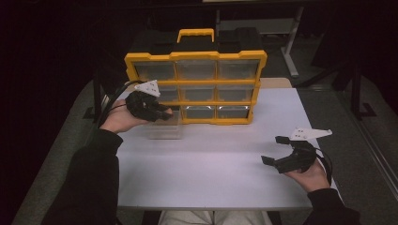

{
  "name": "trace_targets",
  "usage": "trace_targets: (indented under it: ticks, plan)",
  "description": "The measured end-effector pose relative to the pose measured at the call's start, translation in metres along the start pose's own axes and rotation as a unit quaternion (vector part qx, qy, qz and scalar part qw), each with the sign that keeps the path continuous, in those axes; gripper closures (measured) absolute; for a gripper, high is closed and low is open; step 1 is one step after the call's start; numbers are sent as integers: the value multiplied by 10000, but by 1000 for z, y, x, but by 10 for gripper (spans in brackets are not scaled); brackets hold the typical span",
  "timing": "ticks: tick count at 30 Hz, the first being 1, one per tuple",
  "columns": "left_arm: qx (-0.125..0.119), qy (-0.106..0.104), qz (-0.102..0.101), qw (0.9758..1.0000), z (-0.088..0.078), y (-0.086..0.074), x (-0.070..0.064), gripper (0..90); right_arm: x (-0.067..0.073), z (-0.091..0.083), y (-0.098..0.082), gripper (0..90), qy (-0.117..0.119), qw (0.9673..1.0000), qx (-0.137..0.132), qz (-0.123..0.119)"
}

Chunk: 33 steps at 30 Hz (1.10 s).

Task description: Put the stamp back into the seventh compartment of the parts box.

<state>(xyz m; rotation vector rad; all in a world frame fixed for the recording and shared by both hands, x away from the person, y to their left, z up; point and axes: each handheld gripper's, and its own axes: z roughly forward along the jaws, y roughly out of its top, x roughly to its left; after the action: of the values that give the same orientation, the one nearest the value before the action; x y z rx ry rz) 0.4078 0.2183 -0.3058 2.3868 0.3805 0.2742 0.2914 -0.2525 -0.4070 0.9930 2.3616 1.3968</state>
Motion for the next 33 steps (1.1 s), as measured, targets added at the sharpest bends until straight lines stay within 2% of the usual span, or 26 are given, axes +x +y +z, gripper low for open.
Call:
trace_targets:
  ticks: [18,24,30,33]
  plan:
    - [141,111,-29,9998,9,-7,11,660,0,1,-1,0,15,10000,41,14]
    - [269,103,-160,9995,19,-14,19,660,0,0,-1,0,14,10000,20,12]
    - [260,104,-195,9994,26,-18,21,661,0,-1,-1,0,29,10000,10,18]
    - [335,102,-181,9992,31,-20,22,661,0,-1,-1,0,30,10000,10,12]
